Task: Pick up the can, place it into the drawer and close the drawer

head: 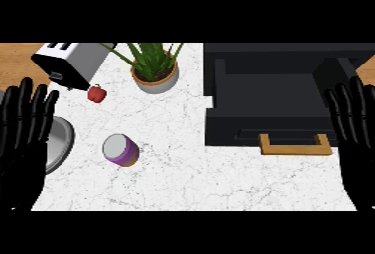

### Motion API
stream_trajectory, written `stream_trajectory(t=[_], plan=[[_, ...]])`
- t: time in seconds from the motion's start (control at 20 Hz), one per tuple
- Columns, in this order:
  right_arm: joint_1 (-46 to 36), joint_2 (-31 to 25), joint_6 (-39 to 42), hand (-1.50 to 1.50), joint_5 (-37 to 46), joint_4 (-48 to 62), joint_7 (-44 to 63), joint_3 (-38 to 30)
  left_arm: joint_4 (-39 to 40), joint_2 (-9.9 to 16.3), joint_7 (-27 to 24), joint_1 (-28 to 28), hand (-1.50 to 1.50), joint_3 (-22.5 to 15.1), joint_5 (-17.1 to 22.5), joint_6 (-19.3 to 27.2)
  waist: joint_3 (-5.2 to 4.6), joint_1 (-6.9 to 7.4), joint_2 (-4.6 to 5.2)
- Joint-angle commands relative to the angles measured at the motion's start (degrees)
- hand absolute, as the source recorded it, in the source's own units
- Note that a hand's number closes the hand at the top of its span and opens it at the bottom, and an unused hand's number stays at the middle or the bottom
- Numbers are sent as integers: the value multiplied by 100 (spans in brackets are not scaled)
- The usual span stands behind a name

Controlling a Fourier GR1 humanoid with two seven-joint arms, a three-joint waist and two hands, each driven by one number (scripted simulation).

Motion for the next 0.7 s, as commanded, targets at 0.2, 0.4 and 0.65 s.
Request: stream_trajectory(t=[0.2,0.4,0.65], plan=[[-69,16,10,-150,-51,-21,174,28,414,781,-283,-298,-150,91,1825,-1835,-221,-155,89],[714,227,-638,-150,219,490,703,-421,706,1379,767,503,-150,163,1835,-2133,-207,-119,87],[922,-32,-439,-150,-193,30,1146,-830,905,2069,1073,385,-150,998,2946,-2820,-204,-107,69]])
